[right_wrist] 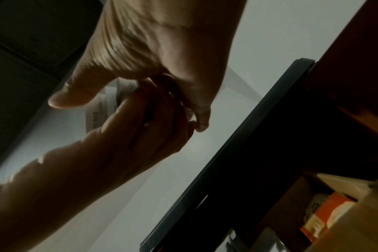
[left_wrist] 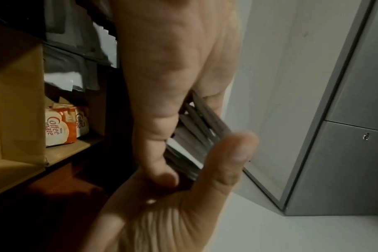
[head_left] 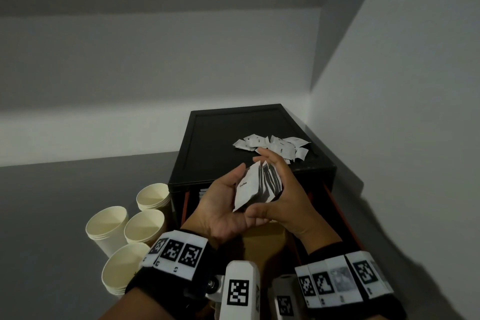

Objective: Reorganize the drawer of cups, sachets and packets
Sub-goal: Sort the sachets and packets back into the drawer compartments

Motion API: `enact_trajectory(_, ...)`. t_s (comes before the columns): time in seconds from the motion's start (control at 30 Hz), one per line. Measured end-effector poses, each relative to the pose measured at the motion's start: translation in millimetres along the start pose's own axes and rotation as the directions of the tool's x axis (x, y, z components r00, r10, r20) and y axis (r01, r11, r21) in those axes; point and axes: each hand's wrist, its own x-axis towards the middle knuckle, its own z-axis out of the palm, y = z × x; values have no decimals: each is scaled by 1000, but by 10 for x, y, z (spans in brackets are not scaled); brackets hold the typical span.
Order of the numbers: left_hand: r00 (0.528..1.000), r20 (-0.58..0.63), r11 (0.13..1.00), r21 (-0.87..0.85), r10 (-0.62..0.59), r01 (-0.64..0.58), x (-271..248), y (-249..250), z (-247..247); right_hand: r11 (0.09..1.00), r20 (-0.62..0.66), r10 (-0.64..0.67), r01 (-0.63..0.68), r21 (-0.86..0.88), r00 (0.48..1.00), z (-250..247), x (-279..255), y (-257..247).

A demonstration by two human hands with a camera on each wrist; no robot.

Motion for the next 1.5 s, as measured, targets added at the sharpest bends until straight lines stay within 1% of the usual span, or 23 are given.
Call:
enact_trajectory(0.1, 999, -42, 999, 51, 6, -4, 23, -21, 19, 999, -11, -24, 23, -46, 1000, 30, -1, -19)
enact_trajectory(0.2, 995, -104, 997, 67, -15, 22, 45, -43, 48, 994, -16, -52, 51, -96, 999, 68, -6, -37)
enact_trajectory(0.27, 990, -137, 998, 62, -23, 32, 53, -50, 75, 993, -24, -55, 52, -106, 998, 82, -2, -38)
enact_trajectory(0.37, 975, -221, 993, 107, -21, 45, 65, -53, 111, 992, -37, -51, 47, -119, 998, 79, 0, -37)
enact_trajectory(0.47, 962, -273, 987, 154, 2, 41, 66, -47, 99, 991, -45, -57, 51, -120, 997, 64, 0, -41)
enact_trajectory(0.53, 964, -264, 975, 220, 30, 30, 45, -47, 71, 993, -46, -70, 65, -97, 997, 54, 0, -34)
enact_trajectory(0.6, 974, -220, 967, 255, 47, 11, 19, -51, 52, 994, -55, -82, 77, -81, 995, 44, 5, -16)
enact_trajectory(0.73, 991, -134, 977, 212, 29, 0, -8, -38, 7, 993, -77, -93, 87, -77, 993, 25, 14, 21)
enact_trajectory(0.83, 995, -100, 977, 209, -21, 41, -7, -29, -11, 993, -85, -92, 85, -85, 992, 21, 21, 37)
enact_trajectory(0.87, 995, -94, 979, 195, -45, 62, -4, -29, -14, 991, -85, -94, 85, -98, 992, 23, 23, 36)
enact_trajectory(0.97, 993, -80, 981, 167, -86, 98, -3, -42, 3, 973, -83, -116, 97, -210, 990, 19, 26, 40)
enact_trajectory(1.1, 994, -74, 987, 137, -78, 88, -8, -47, 25, 964, -65, -104, 85, -251, 992, 9, 23, 40)
enact_trajectory(1.23, 994, -88, 989, 128, -59, 70, -6, -19, 8, 965, -18, -48, 42, -259, 999, 6, 23, 11)
enact_trajectory(1.37, 993, -118, 988, 146, -26, 43, -17, -28, -2, 977, 41, 80, -70, -201, 996, -11, 13, -6)
enact_trajectory(1.5, 990, -139, 977, 209, -18, 47, 3, -34, -31, 957, 64, 197, -177, -231, 978, -40, 10, -18)
